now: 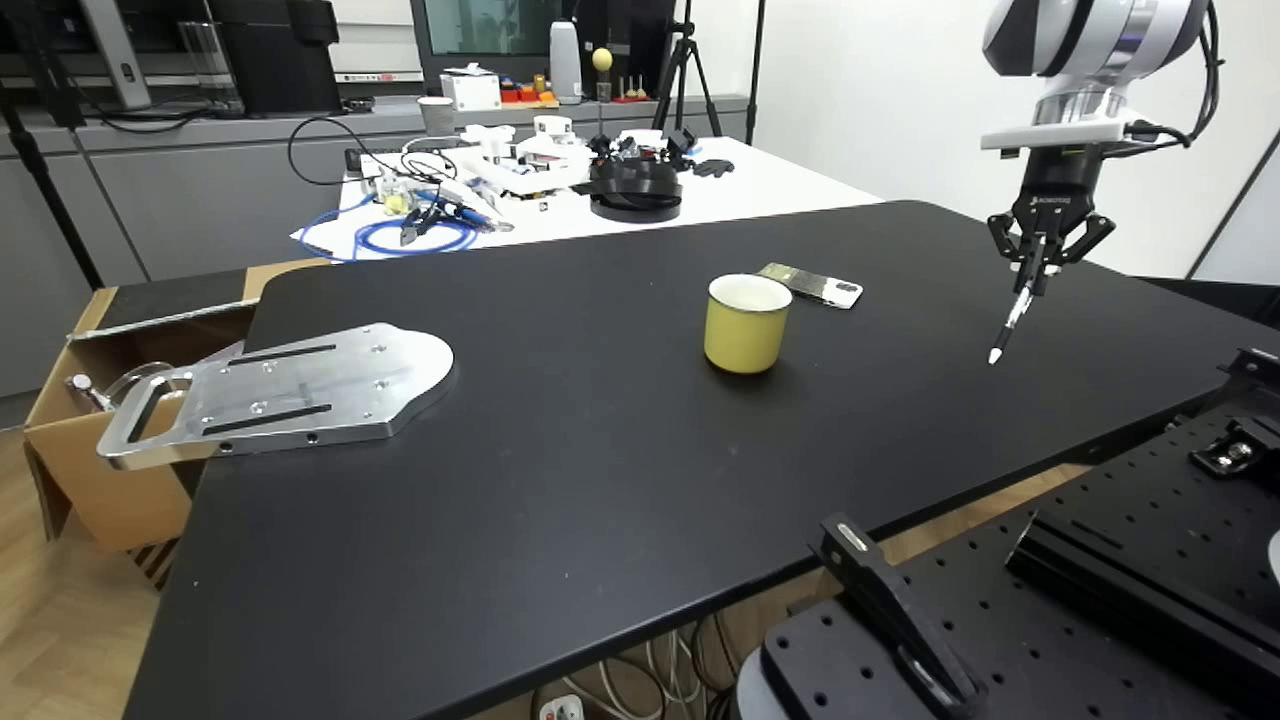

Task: Take the white pen out of the yellow mug

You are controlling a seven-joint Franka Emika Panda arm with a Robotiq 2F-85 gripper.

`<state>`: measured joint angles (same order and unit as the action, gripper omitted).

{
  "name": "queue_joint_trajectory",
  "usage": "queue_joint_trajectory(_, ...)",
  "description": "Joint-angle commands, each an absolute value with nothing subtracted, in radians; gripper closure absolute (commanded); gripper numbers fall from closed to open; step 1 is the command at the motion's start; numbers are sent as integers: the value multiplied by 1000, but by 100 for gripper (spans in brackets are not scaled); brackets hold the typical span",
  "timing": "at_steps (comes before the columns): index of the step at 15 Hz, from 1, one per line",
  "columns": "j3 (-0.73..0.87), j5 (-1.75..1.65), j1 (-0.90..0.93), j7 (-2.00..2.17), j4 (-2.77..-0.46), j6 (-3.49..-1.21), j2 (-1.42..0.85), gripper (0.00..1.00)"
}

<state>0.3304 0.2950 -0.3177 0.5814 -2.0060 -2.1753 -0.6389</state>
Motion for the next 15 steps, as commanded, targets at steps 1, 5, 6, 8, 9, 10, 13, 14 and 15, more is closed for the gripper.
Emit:
queue_joint_trajectory(1, 338, 289, -311, 581, -2006, -2197, -668, 96)
queue_joint_trajectory(5, 339, 285, -303, 586, -2006, -2203, -691, 96)
queue_joint_trajectory(6, 339, 282, -299, 587, -2005, -2193, -691, 59)
queue_joint_trajectory(8, 342, 274, -287, 593, -2003, -2190, -689, 53)
queue_joint_trajectory(9, 343, 271, -281, 598, -1997, -2182, -685, 45)
queue_joint_trajectory(10, 343, 270, -275, 599, -1994, -2179, -679, 39)
queue_joint_trajectory(13, 348, 256, -246, 608, -1988, -2170, -643, 19)
queue_joint_trajectory(14, 350, 250, -237, 611, -1987, -2170, -630, 11)
queue_joint_trajectory(15, 352, 238, -223, 617, -1993, -2177, -610, 5)
